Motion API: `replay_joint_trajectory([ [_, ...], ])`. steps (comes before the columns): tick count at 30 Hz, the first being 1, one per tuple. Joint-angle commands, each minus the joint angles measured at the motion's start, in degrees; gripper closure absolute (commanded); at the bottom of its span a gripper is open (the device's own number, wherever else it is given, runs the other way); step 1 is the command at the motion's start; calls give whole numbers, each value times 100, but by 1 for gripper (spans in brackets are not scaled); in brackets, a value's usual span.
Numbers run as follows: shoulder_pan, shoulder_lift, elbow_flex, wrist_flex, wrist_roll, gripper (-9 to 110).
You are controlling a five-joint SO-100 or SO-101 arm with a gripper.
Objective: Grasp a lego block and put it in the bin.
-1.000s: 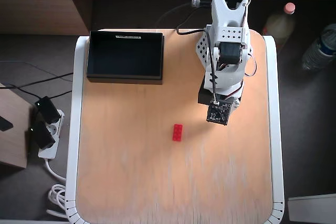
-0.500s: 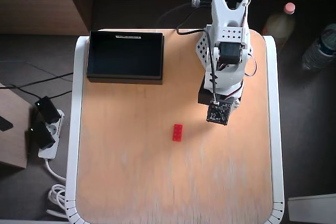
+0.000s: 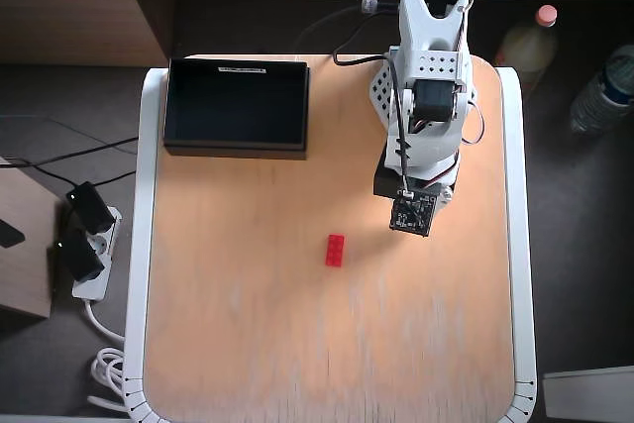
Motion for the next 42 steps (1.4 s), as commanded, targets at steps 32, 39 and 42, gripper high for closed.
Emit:
replay_joint_trajectory([
  [32,-308,492,896,35,747,101],
  [39,-211,492,844,-457,1028,101],
  [42,-79,483,650,-624,1151,101],
])
